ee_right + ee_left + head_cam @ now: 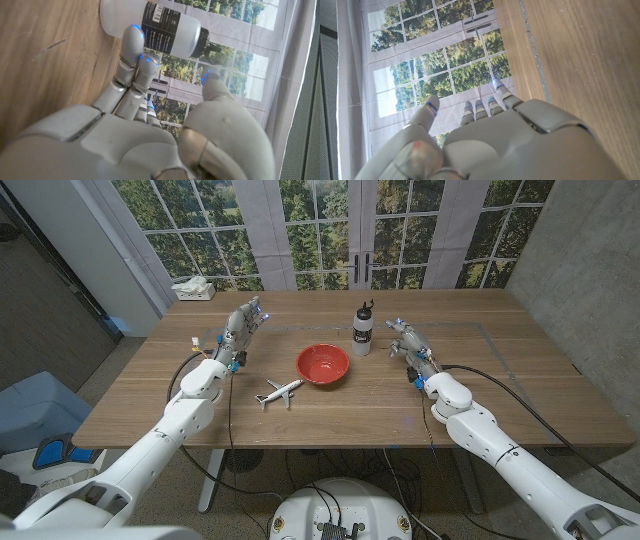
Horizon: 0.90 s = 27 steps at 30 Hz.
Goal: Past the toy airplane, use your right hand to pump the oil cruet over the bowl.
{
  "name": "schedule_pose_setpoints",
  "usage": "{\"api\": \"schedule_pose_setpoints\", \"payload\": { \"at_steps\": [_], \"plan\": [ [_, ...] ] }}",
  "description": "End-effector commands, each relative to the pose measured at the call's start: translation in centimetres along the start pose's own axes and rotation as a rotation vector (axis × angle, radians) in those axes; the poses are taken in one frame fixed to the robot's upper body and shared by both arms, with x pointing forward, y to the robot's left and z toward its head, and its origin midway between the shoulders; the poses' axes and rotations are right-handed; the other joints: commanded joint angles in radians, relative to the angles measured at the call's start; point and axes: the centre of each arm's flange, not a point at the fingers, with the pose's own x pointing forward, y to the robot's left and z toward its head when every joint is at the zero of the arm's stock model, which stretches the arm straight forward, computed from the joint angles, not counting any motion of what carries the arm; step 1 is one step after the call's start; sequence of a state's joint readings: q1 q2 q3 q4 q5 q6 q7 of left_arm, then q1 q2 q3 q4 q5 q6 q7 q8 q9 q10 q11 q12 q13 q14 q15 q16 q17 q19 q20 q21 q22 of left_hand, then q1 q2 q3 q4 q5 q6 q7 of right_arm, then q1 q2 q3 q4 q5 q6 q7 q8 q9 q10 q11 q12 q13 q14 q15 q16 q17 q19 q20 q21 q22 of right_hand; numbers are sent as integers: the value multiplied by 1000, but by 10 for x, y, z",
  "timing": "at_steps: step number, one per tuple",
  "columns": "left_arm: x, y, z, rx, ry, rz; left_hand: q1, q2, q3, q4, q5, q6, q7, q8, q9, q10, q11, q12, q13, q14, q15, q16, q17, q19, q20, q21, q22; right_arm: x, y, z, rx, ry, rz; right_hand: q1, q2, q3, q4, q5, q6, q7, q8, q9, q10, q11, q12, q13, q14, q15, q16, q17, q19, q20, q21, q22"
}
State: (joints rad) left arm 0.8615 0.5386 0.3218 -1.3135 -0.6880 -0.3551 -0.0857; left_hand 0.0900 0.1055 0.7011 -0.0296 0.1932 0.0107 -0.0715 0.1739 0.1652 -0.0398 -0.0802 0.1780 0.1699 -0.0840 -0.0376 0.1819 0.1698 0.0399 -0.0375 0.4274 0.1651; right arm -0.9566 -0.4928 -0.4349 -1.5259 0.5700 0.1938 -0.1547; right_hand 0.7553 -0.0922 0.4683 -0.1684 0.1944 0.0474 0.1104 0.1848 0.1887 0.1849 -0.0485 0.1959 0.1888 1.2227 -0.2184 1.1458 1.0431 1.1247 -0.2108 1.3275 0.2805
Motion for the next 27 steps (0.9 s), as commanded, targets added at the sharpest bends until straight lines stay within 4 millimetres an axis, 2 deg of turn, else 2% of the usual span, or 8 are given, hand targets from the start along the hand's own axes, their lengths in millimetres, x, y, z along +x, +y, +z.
{"api": "schedule_pose_setpoints", "payload": {
  "at_steps": [1, 5, 9, 12, 21, 25, 26, 27],
  "plan": [
    [-3, 3, 2, 4, -1, -2, 0, 55, -1, 4, 10, -1, -2, 6, 5, -3, 0, 9, 4, -11, -59, 0, 5, 11, -48, -2, 4, 2, 16, -6, 25, 16, 45, 39, 17, 14, -1, -6, -1, 15, 6, 1, 3, -4, 7, 1, 35, 0, -12, -18, 16, -2, 4, -15],
    [-4, 3, 2, 6, -2, -2, -1, 55, -1, 4, 11, 0, -2, 7, 5, -4, 0, 9, 4, -11, -59, 0, 5, 13, -47, -4, 4, 4, 22, -5, 19, 30, 60, 70, 18, 9, 2, -10, -16, 17, 2, 1, -14, -3, 3, 0, 40, 0, -69, -90, 9, -2, 2, -41],
    [-5, 3, 3, 7, -2, -4, -1, 54, -1, 4, 11, 0, -3, 7, 5, -3, -1, 9, 4, -11, -59, 0, 5, 15, -47, -5, 4, 5, 26, -4, -30, 63, 62, 94, 4, -10, 3, -10, -47, -8, -3, 1, -45, -16, -3, 0, 58, -1, -112, -153, -6, -1, -1, -62],
    [-5, 4, 3, 7, -2, -4, -2, 54, -1, 4, 11, 1, -3, 7, 5, -3, 0, 9, 4, -11, -60, 0, 5, 16, -47, -6, 4, 7, 28, -2, -55, 97, 79, 95, -31, -46, 9, -6, -112, -21, -10, 2, -112, -29, -12, 1, 31, 1, -168, -215, -33, -1, -11, -83],
    [-5, 5, 6, 12, -5, -3, -2, 54, 0, 4, 12, 0, -3, 7, 5, -4, 0, 9, 4, -12, -60, -1, 4, 19, -46, -11, 4, 10, 34, -2, -39, 75, 88, 122, -27, -72, 12, 0, -130, -31, 0, 4, -136, -40, -3, 2, 50, -1, -164, -221, -35, -1, -7, -89],
    [-5, 5, 7, 15, -4, -1, -2, 54, 0, 4, 12, 1, -4, 7, 5, -4, -2, 9, 4, -12, -59, -1, 4, 20, -47, -12, 4, 12, 39, -1, -20, 62, 90, 144, -17, -71, 9, 1, -127, -23, 3, 4, -132, -31, 1, 2, 53, -2, -162, -215, -30, -1, -2, -90],
    [-5, 6, 7, 16, -4, -2, -2, 54, 0, 4, 12, 1, -3, 7, 5, -5, -2, 9, 4, -12, -59, -1, 4, 20, -46, -13, 4, 13, 40, 0, -29, 62, 98, 151, -10, -78, 14, -1, -123, -4, 6, 4, -123, 4, 6, 1, 55, 0, -169, -225, -21, -1, 5, -90],
    [-5, 6, 7, 15, -5, -2, -3, 54, 0, 4, 12, 1, -3, 7, 5, -5, -1, 9, 4, -12, -59, -1, 4, 21, -46, -13, 4, 14, 41, 1, -29, 67, 107, 154, -4, -79, 16, -1, -122, 5, 7, 4, -116, 18, 9, 1, 67, 0, -164, -221, -18, -1, 7, -91]
  ]
}}
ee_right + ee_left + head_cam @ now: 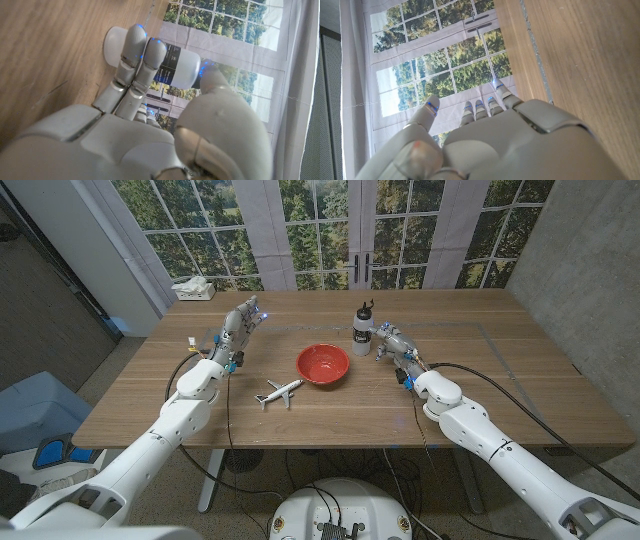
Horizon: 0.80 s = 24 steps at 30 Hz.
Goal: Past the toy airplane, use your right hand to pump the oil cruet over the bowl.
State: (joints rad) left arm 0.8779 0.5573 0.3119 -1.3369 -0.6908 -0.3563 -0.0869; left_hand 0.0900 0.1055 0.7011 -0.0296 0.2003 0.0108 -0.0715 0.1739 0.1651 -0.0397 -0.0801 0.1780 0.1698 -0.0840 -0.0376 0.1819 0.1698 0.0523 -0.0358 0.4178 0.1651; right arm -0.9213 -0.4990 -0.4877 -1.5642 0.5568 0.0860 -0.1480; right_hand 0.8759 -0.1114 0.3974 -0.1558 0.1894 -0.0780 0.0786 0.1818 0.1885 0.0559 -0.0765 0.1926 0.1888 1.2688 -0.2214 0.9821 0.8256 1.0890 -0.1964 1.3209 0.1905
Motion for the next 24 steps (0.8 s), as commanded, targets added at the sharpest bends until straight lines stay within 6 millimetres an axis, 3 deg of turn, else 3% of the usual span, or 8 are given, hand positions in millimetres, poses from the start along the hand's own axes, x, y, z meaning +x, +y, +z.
{"api": "schedule_pose_setpoints", "payload": {
  "at_steps": [1, 6, 10, 12, 14, 18, 21, 24],
  "plan": [
    [0, 2, 2, 4, 3, 3, -3, 54, 0, 4, 5, 1, -4, 7, 5, -4, -1, 9, 4, -12, -59, -1, 4, 9, -48, -4, 4, 6, 13, 4, 1, -9, 25, 36, 18, -9, 4, 4, 4, 39, 11, 4, 11, 49, 11, 1, 23, 2, -2, -5, 19, -15, 15, -1],
    [0, 2, 1, 1, 4, 0, -4, 54, 0, 4, 5, 1, -4, 7, 5, -5, 0, 9, 4, -13, -59, -1, 4, 12, -47, -6, 4, 11, 19, 6, -20, 0, 34, 58, 25, -9, 1, 5, 1, 46, 9, 4, 13, 40, 11, 0, 26, 1, -11, -9, 22, -16, 18, -3],
    [1, 3, 1, 1, 0, 3, -4, 54, 1, 4, 5, 1, -4, 7, 5, -5, -1, 9, 4, -12, -58, -1, 4, 14, -46, -8, 4, 14, 24, 6, -43, -16, 26, 73, 28, -12, 0, 5, -23, 21, 3, 4, 4, 38, 8, -1, 21, 2, -30, -25, 14, -16, 18, -5],
    [1, 4, 1, 2, 0, 3, -3, 54, 1, 4, 5, 1, -4, 7, 5, -5, -3, 9, 4, -12, -59, -1, 4, 16, -46, -8, 4, 16, 26, 7, -31, -23, 25, 77, 23, -28, 4, 3, -56, 17, -1, 4, -4, 88, 4, -1, 28, 3, -42, -46, 8, -15, 19, -5],
    [1, 4, 2, 1, 0, 4, -4, 54, 1, 4, 5, 1, -4, 7, 5, -4, -2, 9, 4, -12, -60, -1, 4, 18, -46, -9, 4, 17, 27, 7, -44, -30, 18, 78, 19, -38, 6, 3, -64, 29, 2, 5, -6, 104, 4, -2, 27, 4, -53, -63, 7, -15, 21, -5],
    [0, 5, 2, -1, -2, 6, -4, 53, 1, 3, 5, 2, -5, 7, 5, -5, 0, 9, 4, -13, -59, -1, 4, 20, -46, -10, 4, 21, 29, 7, -52, -25, 14, 81, 22, -50, 11, 5, -41, 57, 15, 5, -14, 81, 2, -2, 27, 4, -69, -84, 0, -16, 20, -6],
    [1, 6, 2, 0, -2, 6, -4, 53, 2, 3, 6, 2, -5, 7, 5, -4, 0, 9, 4, -13, -59, -1, 4, 20, -46, -11, 4, 24, 31, 7, -47, -26, 23, 85, 22, -55, 11, 6, -32, 49, 18, 6, -15, 63, 4, -2, 30, 4, -73, -88, -3, -15, 20, -7],
    [1, 8, 2, -1, -3, 8, -4, 53, 2, 3, 6, 2, -5, 7, 5, -5, 1, 9, 4, -13, -59, -2, 4, 21, -46, -12, 4, 26, 34, 8, -72, -24, 16, 88, 23, -58, 11, 7, -29, 40, 18, 6, -15, 76, 5, -2, 33, 3, -77, -93, -3, -15, 21, -7]
  ]
}}
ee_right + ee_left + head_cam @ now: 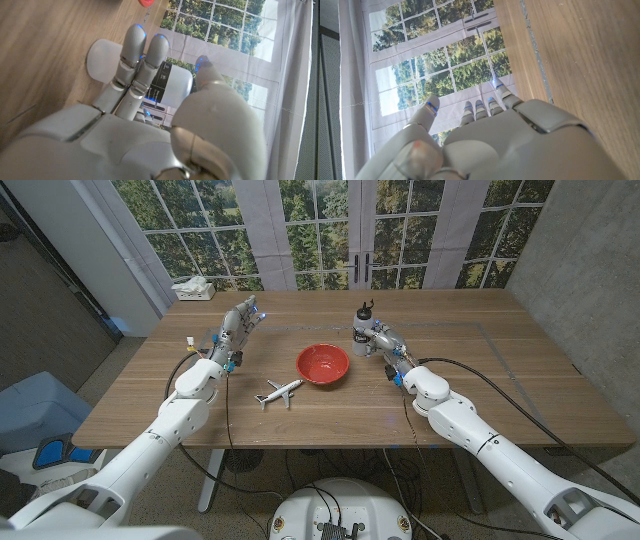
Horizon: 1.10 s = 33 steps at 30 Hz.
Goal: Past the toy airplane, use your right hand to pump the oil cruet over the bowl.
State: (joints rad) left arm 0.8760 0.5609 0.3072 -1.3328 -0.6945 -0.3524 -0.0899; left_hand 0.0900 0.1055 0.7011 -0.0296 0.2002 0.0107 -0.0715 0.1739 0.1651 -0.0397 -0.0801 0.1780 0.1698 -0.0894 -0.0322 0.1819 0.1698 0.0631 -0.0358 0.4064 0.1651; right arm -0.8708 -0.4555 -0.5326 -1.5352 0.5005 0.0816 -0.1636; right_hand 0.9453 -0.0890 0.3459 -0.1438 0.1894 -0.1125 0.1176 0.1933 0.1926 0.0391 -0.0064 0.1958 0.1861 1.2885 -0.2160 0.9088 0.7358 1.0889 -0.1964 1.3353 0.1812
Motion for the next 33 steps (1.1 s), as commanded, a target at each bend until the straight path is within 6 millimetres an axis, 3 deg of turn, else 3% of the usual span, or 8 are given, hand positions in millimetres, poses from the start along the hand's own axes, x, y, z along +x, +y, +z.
{"api": "schedule_pose_setpoints", "payload": {
  "at_steps": [1, 8, 13, 20, 28, 30, 33],
  "plan": [
    [1, 4, 1, -2, -6, 6, -4, 53, 1, 3, 6, 2, -5, 7, 5, -5, 0, 9, 4, -8, -65, -2, 4, 11, -46, -1, 4, 11, 10, 3, -28, -2, 0, 19, 1, -8, -1, 7, 5, 0, 6, 2, 3, 7, 2, 1, 13, -2, -6, -6, -3, -15, 6, 2],
    [2, 6, 1, -3, -6, 5, -5, 52, 2, 3, 6, 3, -6, 7, 5, -6, 0, 9, 4, -8, -65, -2, 4, 17, -44, -2, 5, 16, 17, 4, -54, 5, -5, 32, 10, -9, -1, 9, 6, -12, 7, 3, 19, 8, 8, 1, 20, -3, -13, -14, 2, -16, 10, 2],
    [4, 7, 1, -4, -9, 2, -5, 52, 2, 2, 6, 4, -4, 7, 6, -5, 0, 9, 4, -8, -65, -2, 3, 19, -44, -4, 5, 22, 17, -1, -60, 38, -27, 38, 8, -11, -2, 9, 13, -36, 9, 4, 27, -17, 10, 1, 23, -2, -14, -5, 0, -16, 9, 1],
    [6, 7, 2, 1, -5, 0, -5, 51, 2, 1, 6, 6, -4, 8, 6, -5, -1, 9, 4, -8, -65, -2, 3, 23, -42, -7, 5, 27, 16, -7, -62, 38, -42, 36, 3, -20, 1, 9, 30, -46, 15, 5, 40, -22, 13, 1, 25, 0, -19, -3, -2, -16, 9, 0],
    [9, 6, 3, 4, -5, -4, -6, 51, 2, 1, 6, 8, -4, 8, 6, -6, 0, 9, 4, -6, -65, -1, 3, 29, -41, -8, 5, 30, 15, -17, -57, 59, -55, 42, -4, -27, -1, 11, 39, -68, 16, 6, 49, -47, 15, 2, 25, -1, -22, 2, -1, -16, 10, 0],
    [10, 5, 3, 4, -4, -5, -6, 50, 2, 0, 6, 9, -4, 9, 6, -6, -1, 9, 4, -6, -65, -1, 3, 30, -41, -9, 5, 30, 15, -19, -51, 47, -62, 54, -6, -30, -5, 13, 61, -87, 24, 6, 67, -62, 20, 2, 31, -2, -21, 3, 0, -17, 11, 0],
    [11, 5, 3, 4, -3, -7, -6, 48, 1, -2, 5, 10, -6, 9, 6, -7, -2, 9, 4, -6, -64, -2, 3, 32, -41, -10, 5, 30, 15, -20, -30, 24, -66, 89, 11, -31, -6, 12, 165, -124, 54, 10, 139, -82, 39, 7, 54, -1, 7, 51, 13, -18, 24, 4]
  ]
}}
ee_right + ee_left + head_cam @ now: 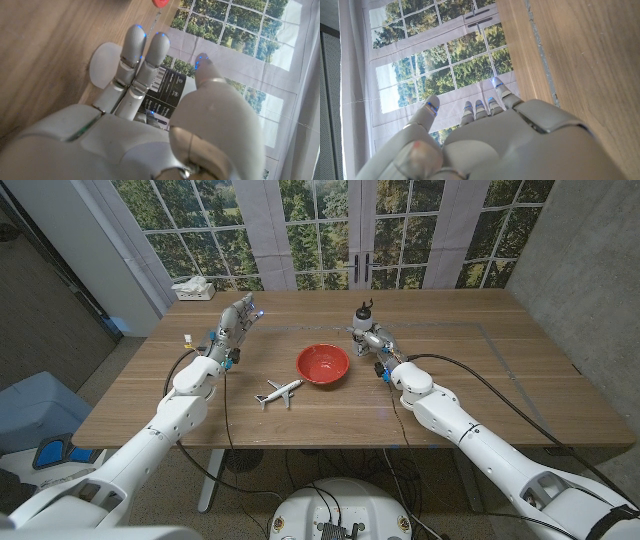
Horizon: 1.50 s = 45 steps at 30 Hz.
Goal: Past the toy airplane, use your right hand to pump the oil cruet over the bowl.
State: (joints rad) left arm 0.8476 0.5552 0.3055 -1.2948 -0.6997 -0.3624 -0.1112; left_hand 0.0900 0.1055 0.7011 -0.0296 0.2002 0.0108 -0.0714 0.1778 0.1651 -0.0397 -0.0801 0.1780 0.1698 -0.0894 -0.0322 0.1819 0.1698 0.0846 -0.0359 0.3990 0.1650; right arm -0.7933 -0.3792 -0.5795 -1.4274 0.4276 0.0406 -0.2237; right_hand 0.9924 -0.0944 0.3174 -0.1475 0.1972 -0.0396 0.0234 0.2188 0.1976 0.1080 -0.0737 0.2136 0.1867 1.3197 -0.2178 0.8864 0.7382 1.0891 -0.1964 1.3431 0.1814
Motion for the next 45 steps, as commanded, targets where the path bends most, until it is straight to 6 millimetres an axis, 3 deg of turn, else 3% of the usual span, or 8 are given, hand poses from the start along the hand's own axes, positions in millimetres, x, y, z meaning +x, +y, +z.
{"api": "schedule_pose_setpoints", "payload": {
  "at_steps": [1, 4, 10, 13, 23, 28, 31, 45],
  "plan": [
    [4, -3, -1, 2, 7, -9, -6, 48, 1, -2, 5, 10, -6, 5, 6, -7, -2, 9, 4, -6, -64, -2, 3, 11, -40, -3, 5, 5, 1, -9, 31, -31, -29, 55, 25, 2, -4, 2, 130, -40, 40, 6, 96, -18, 28, 7, 25, 0, 38, 70, 11, -17, 18, 4],
    [5, -3, -1, 2, 8, -10, -6, 46, 1, -3, 5, 12, -7, 5, 6, -6, -2, 9, 4, -6, -64, -2, 2, 12, -39, -4, 5, 5, 2, -12, 74, -69, -37, 98, 61, 22, -7, -11, 264, -87, 81, 12, 172, -29, 45, 11, 28, -1, 67, 148, -1, -16, 30, 8],
    [4, -3, -1, 2, 9, -11, -6, 44, 0, -4, 5, 13, -8, 5, 6, -6, -3, 9, 4, -5, -65, -2, 2, 13, -40, -6, 6, 7, 2, -13, 133, -113, -64, 164, 122, 62, -12, -16, 495, -130, 150, 23, 362, -29, 83, 19, 18, -1, 120, 317, -44, -15, 100, 47],
    [4, -3, 0, 3, 7, -11, -6, 43, 0, -5, 5, 13, -10, 5, 6, -6, -4, 9, 4, -6, -65, -2, 2, 14, -40, -7, 6, 8, 2, -13, 138, -109, -75, 177, 147, 77, -9, -15, 565, -141, 168, 25, 396, -37, 84, 21, 14, -1, 135, 372, -64, -16, 128, 61],
    [3, -2, 1, 2, 1, -10, -9, 41, -2, -7, 4, 14, -10, 5, 6, -5, -5, 10, 4, -5, -66, -2, 2, 17, -39, -14, 6, 13, 2, -14, 137, -71, -77, 208, 177, 108, -16, -16, 639, -145, 170, 29, 587, -44, 150, 74, -7, -1, 191, 494, -110, -17, 193, 86],
    [3, -2, 2, 1, -1, -15, -9, 41, -2, -8, 5, 13, -11, 4, 6, -6, -6, 9, 4, -6, -66, -2, 2, 17, -38, -18, 6, 14, 1, -12, 135, -73, -80, 194, 183, 106, -6, -21, 679, -132, 180, 31, 611, -39, 169, 109, -21, -1, 211, 497, -116, -15, 204, 84],
    [4, -2, 2, 0, -2, -14, -9, 42, -2, -8, 5, 14, -13, 4, 6, -6, -7, 9, 4, -5, -67, -2, 2, 18, -38, -19, 6, 14, 0, -9, 108, -75, -80, 192, 183, 107, -9, -23, 690, -121, 181, 33, 644, -30, 188, 138, -27, -2, 230, 498, -116, -17, 207, 80],
    [4, -2, 2, -2, -6, -19, -10, 43, -1, -10, 5, 16, -18, 4, 6, -6, -6, 9, 4, -6, -66, -2, 2, 19, -36, -25, 6, 8, -12, 6, 31, -102, -133, 226, 195, 125, -22, -21, 694, -108, 177, 36, 651, -18, 201, 185, -43, -2, 257, 497, -126, -20, 210, 84]
  ]
}}
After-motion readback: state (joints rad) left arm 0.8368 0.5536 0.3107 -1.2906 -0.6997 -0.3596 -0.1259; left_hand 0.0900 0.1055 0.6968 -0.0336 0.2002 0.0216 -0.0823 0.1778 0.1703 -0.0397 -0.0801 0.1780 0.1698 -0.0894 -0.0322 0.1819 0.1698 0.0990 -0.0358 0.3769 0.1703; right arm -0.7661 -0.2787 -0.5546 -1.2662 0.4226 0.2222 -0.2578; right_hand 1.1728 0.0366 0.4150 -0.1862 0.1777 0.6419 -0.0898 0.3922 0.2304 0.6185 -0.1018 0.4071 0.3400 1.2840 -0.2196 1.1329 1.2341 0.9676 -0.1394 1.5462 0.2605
